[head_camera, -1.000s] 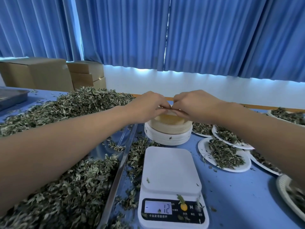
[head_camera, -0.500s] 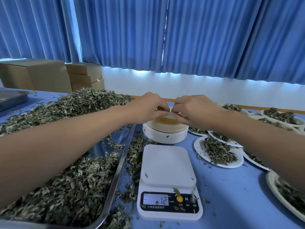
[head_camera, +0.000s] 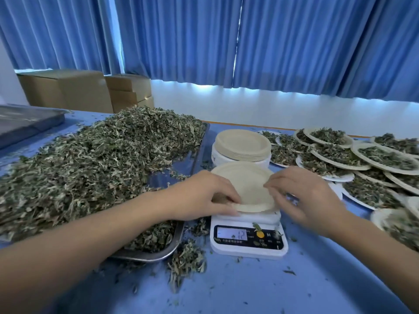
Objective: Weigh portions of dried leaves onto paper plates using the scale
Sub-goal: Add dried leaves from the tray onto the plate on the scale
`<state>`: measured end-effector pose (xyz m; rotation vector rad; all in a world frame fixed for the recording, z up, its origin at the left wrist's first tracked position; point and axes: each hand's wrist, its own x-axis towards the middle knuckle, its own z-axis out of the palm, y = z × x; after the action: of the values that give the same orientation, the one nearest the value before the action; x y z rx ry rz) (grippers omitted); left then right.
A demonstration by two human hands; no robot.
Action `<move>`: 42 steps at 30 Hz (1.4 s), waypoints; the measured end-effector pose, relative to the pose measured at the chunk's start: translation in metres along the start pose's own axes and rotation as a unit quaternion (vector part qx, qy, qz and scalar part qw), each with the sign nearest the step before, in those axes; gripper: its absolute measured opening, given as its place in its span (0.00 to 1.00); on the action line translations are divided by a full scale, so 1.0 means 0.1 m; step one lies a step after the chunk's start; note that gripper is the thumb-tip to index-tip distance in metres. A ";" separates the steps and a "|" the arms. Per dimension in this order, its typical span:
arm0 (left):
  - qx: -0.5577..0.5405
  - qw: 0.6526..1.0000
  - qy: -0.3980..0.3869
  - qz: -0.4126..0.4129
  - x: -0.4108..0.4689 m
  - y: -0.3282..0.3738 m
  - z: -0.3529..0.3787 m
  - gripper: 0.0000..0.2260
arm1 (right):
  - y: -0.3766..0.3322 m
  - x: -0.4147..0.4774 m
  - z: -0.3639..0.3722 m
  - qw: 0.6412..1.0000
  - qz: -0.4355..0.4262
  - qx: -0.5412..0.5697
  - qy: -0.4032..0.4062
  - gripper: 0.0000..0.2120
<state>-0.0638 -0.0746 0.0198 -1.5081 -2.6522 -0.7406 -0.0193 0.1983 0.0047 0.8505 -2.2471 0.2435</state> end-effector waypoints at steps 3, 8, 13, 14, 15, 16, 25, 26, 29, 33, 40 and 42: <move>-0.057 0.986 0.151 -0.040 -0.08 -0.09 -0.07 0.09 | 0.08 -0.25 0.11 0.984 0.162 0.014 0.068 0.07; 0.123 0.940 0.142 -0.283 -0.19 -0.40 -0.28 0.09 | 0.19 -0.39 0.08 0.957 0.277 0.048 0.068 0.20; 0.229 0.868 -0.071 -0.436 -0.26 -0.45 -0.10 0.18 | 0.16 -0.45 0.13 0.957 0.281 0.049 -0.053 0.23; 0.235 0.872 -0.064 -0.424 -0.26 -0.42 -0.08 0.17 | 0.16 -0.45 0.13 0.957 0.281 0.049 -0.057 0.22; 0.240 0.879 -0.058 -0.408 -0.26 -0.40 -0.05 0.15 | 0.16 -0.44 0.12 0.957 0.280 0.050 -0.057 0.22; 0.247 0.885 -0.058 -0.391 -0.27 -0.38 -0.02 0.12 | 0.15 -0.44 0.12 0.958 0.277 0.050 -0.055 0.22; 0.229 0.881 -0.050 -0.411 -0.24 -0.36 -0.01 0.08 | 0.16 -0.45 0.14 0.962 0.262 0.047 -0.057 0.22; 0.221 0.883 -0.041 -0.411 -0.24 -0.37 -0.02 0.08 | 0.16 -0.45 0.14 0.962 0.262 0.047 -0.056 0.22; 0.181 0.894 0.019 -0.409 -0.24 -0.38 -0.10 0.15 | 0.16 -0.45 0.14 0.961 0.264 0.052 -0.060 0.22; 0.108 0.896 0.103 -0.418 -0.23 -0.42 -0.23 0.19 | 0.16 -0.45 0.13 0.960 0.266 0.052 -0.065 0.21; -0.033 0.917 0.229 -0.325 0.16 -0.27 -0.43 0.25 | 0.18 -0.46 0.14 0.960 0.264 0.066 -0.066 0.21; -0.055 0.918 0.269 -0.286 0.39 -0.19 -0.39 0.26 | 0.19 -0.47 0.14 0.960 0.262 0.071 -0.065 0.21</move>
<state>-0.1090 -0.0661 0.0560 -0.3954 -2.6072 -1.1373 -0.0145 0.2307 -0.0361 0.3286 -2.5716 0.6128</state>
